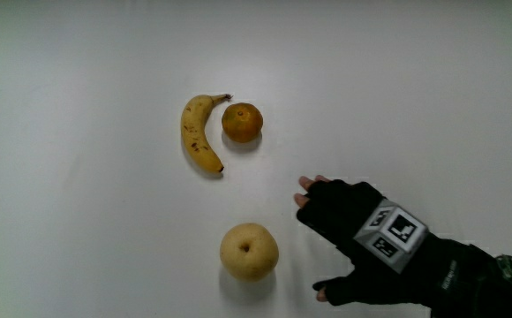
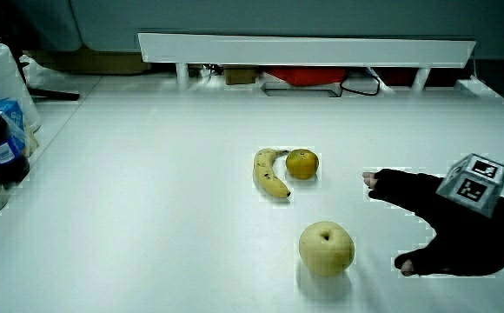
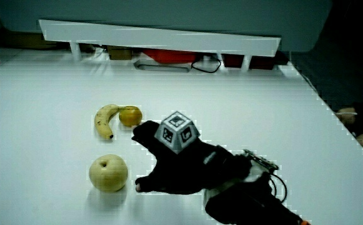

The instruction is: Pick pear no leg

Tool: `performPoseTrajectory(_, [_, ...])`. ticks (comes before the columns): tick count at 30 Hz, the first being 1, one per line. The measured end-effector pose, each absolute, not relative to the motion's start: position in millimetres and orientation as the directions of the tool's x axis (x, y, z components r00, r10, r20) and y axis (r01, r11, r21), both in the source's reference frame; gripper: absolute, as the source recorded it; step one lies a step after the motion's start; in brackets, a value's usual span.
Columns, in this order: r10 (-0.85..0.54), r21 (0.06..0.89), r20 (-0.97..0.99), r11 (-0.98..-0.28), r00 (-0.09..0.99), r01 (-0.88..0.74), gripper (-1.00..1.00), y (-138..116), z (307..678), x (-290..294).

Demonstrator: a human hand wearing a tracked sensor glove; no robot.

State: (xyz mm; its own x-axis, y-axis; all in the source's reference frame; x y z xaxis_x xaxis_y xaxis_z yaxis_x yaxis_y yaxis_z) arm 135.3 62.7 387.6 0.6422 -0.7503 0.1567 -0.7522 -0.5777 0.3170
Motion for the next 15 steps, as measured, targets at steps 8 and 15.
performPoseTrajectory(8, [-0.827,0.462,0.11,-0.449,0.552,-0.765,0.0,54.3,385.0,87.7])
performPoseTrajectory(15, [-0.812,0.372,0.282,-0.399,0.511,-0.838,0.0,48.8,383.0,54.6])
